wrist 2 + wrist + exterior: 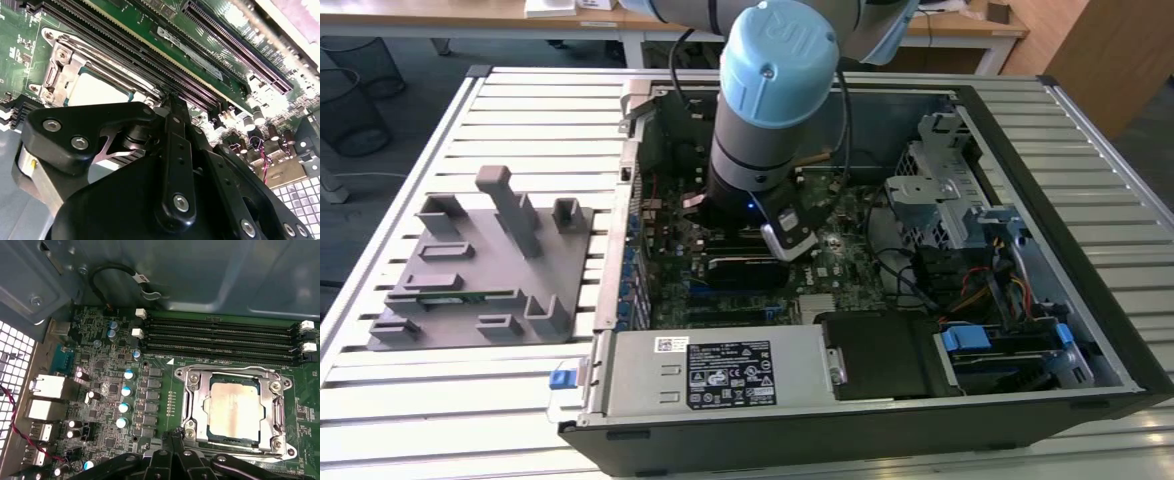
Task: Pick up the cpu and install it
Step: 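Install the second cpu locking lever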
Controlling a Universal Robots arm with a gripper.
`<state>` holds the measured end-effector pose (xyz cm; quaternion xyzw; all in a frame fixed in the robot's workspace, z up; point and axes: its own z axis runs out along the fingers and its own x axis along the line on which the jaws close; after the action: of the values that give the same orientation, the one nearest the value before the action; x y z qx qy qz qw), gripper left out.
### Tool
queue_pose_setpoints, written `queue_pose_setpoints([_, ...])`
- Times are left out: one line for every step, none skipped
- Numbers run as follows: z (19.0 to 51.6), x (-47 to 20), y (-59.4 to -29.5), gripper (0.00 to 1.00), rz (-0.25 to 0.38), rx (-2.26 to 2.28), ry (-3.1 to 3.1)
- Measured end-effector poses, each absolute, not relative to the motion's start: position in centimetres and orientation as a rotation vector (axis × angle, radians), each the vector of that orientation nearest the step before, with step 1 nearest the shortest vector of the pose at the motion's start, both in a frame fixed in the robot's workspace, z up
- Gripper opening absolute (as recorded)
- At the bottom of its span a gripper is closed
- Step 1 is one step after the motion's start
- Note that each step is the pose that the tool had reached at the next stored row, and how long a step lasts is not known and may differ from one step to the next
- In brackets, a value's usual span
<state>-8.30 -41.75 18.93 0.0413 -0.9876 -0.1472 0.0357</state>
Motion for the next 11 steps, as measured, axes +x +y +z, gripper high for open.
queue_pose_setpoints([18.92, -8.31, -41.73, 0.11, -0.453, 0.127, -3.034])
queue_pose_setpoints([18.91, -8.32, -41.7, 0.11, -0.455, 0.127, -3.034])
queue_pose_setpoints([18.9, -8.33, -41.69, 0.11, -0.456, 0.127, -3.034])
queue_pose_setpoints([18.89, -8.33, -41.67, 0.11, -0.459, 0.127, -3.033])
queue_pose_setpoints([18.88, -8.33, -41.65, 0.11, -0.461, 0.127, -3.033])
queue_pose_setpoints([18.88, -8.34, -41.62, 0.11, -0.464, 0.127, -3.033])
queue_pose_setpoints([18.88, -8.34, -41.59, 0.11, -0.467, 0.127, -3.032])
queue_pose_setpoints([18.87, -8.34, -41.56, 0.11, -0.473, 0.128, -3.031])
queue_pose_setpoints([18.87, -8.35, -41.54, 0.11, -0.481, 0.128, -3.03])
queue_pose_setpoints([18.86, -8.35, -41.52, 0.11, -0.49, 0.128, -3.029])
queue_pose_setpoints([18.87, -8.35, -41.52, 0.11, -0.497, 0.128, -3.028])
